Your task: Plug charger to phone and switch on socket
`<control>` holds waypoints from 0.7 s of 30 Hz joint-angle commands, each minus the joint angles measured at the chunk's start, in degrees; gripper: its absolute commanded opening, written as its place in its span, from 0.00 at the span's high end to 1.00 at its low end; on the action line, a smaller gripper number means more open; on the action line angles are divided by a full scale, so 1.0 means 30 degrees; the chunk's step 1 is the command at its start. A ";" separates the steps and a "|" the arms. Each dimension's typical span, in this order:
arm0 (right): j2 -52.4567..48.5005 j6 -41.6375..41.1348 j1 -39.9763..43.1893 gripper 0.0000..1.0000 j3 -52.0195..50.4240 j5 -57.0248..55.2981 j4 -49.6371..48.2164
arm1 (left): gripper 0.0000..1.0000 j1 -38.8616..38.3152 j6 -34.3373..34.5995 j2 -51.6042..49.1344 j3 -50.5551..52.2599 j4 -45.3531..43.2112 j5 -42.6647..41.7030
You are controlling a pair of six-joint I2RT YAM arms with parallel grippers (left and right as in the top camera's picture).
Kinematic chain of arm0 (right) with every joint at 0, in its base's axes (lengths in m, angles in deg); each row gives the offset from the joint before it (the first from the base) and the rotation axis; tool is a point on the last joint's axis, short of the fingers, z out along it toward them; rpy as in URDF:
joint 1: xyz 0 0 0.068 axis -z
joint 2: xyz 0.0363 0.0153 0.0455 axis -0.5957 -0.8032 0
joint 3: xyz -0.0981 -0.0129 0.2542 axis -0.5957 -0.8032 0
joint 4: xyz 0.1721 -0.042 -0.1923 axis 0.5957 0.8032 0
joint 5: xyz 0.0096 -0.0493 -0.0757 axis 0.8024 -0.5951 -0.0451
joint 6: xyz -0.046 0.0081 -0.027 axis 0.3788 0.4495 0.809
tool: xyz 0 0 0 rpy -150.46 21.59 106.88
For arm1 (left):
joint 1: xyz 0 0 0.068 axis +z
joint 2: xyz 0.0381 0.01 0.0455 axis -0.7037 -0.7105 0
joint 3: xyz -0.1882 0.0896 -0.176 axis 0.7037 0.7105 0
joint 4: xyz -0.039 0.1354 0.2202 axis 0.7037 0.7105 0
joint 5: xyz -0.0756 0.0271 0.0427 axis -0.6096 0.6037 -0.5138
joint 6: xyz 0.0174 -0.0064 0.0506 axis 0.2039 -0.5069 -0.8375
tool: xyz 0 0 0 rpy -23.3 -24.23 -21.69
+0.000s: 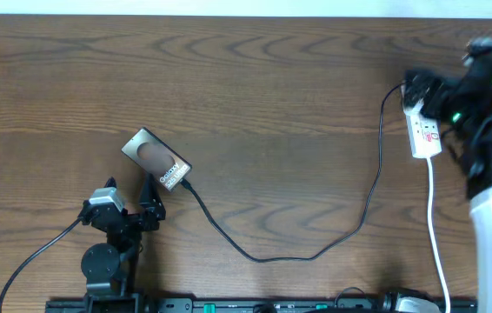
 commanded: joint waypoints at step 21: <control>1.9088 0.0036 -0.0787 0.01 -2.1464 -0.0627 -1.0083 | 0.21 -0.0080 -0.0262 0.0131 0.0350 0.0627 -0.0117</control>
